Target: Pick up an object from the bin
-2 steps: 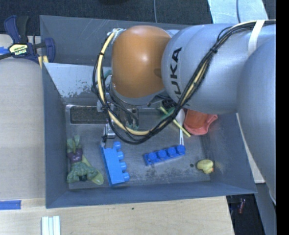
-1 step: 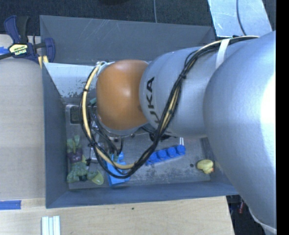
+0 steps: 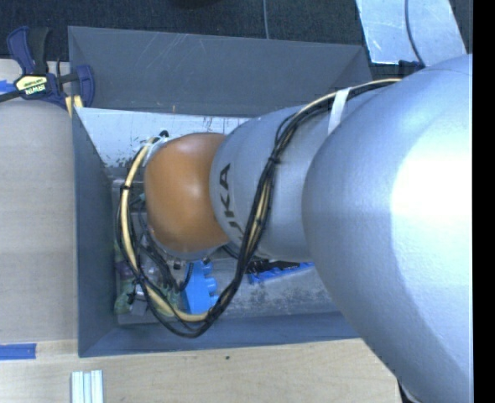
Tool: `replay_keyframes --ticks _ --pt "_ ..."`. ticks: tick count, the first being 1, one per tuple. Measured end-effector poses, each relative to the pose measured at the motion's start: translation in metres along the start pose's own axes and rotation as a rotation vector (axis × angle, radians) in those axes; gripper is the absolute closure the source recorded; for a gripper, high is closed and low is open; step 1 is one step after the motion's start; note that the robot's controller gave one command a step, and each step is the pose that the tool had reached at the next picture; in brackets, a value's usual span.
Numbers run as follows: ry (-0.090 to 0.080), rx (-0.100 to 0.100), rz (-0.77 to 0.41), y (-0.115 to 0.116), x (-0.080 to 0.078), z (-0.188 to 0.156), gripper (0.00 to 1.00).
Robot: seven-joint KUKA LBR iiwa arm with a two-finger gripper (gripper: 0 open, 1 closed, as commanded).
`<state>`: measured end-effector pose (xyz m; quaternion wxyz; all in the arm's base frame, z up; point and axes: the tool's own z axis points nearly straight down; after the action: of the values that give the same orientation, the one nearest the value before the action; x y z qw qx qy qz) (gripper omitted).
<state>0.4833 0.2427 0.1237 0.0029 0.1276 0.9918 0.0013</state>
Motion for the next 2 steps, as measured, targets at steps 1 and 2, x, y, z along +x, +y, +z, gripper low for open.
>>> replay_keyframes --ticks 1,2 --pt "0.003 0.001 -0.039 -0.003 -0.001 0.001 0.0" --pt "0.007 0.004 0.149 -0.029 -0.011 0.056 0.0"
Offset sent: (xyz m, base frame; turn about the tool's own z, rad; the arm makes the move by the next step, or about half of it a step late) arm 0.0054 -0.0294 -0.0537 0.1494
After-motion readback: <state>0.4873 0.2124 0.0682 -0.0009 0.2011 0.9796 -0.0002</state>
